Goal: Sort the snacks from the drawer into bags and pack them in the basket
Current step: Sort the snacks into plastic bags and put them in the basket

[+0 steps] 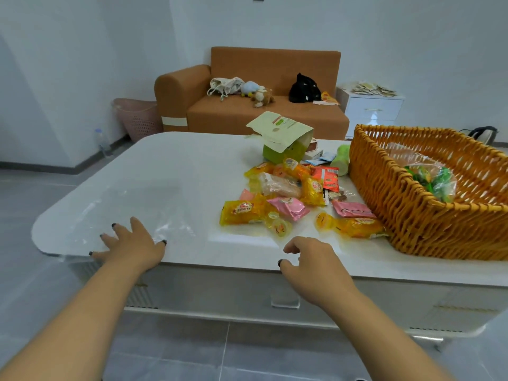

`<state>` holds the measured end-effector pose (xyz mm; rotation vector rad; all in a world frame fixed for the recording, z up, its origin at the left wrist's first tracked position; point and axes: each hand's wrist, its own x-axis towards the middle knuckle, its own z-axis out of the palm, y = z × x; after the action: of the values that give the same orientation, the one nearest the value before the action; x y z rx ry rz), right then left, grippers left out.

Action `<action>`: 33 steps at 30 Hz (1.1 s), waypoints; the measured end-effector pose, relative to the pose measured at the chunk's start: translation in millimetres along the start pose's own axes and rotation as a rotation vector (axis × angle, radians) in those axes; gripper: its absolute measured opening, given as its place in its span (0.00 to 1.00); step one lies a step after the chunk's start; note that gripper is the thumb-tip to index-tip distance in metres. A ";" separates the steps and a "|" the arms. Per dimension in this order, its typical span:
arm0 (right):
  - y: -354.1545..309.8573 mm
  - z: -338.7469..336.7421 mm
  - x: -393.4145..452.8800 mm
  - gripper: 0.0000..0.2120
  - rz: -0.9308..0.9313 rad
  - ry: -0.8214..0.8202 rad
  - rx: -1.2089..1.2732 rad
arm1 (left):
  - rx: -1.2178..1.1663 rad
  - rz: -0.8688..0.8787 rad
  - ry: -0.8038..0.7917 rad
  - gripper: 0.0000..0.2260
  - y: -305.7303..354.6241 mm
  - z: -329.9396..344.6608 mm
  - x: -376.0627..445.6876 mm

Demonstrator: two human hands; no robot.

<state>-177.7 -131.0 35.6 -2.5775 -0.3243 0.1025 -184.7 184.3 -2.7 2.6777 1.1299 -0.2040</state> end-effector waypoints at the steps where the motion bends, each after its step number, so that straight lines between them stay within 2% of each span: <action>1: -1.7 2.6 -1.0 0.16 -0.007 -0.011 -0.006 | -0.003 0.002 -0.044 0.40 -6.5 3.5 6.3; 3: -3.9 7.1 -3.0 0.16 -0.009 -0.029 -0.014 | 0.052 0.045 -0.099 0.37 -13.9 10.1 13.3; 6: -5.4 12.1 -4.6 0.16 -0.004 -0.048 -0.023 | 0.067 0.187 -0.087 0.29 -12.2 5.0 1.9; 11: -6.2 15.4 -5.6 0.15 -0.002 -0.063 -0.030 | -0.040 0.251 0.103 0.19 -12.7 0.1 -1.0; 18: -7.4 15.7 -6.6 0.15 -0.014 -0.071 -0.047 | -0.185 0.212 0.255 0.16 -9.9 -4.1 -3.9; 21: -6.9 13.7 -7.5 0.15 -0.021 -0.057 -0.039 | -0.180 0.260 0.357 0.15 1.6 -19.2 -17.8; 25: -7.1 11.9 -7.7 0.14 -0.023 -0.033 -0.004 | -0.319 0.375 0.511 0.12 17.6 -40.8 -48.5; 27: -10.7 10.1 -6.8 0.15 -0.005 0.000 0.117 | -0.394 0.458 0.552 0.10 25.3 -44.3 -67.8; 31: -22.5 -0.9 -3.3 0.12 0.168 -0.005 0.752 | -0.472 0.648 0.650 0.07 45.2 -42.8 -114.6; 33: -21.9 -7.5 -2.8 0.12 0.226 -0.016 0.962 | -0.476 0.718 0.669 0.08 49.3 -35.6 -127.3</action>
<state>-183.9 -117.3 53.5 -1.6450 0.0303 0.2818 -236.1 72.6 66.6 2.5331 0.1937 0.9956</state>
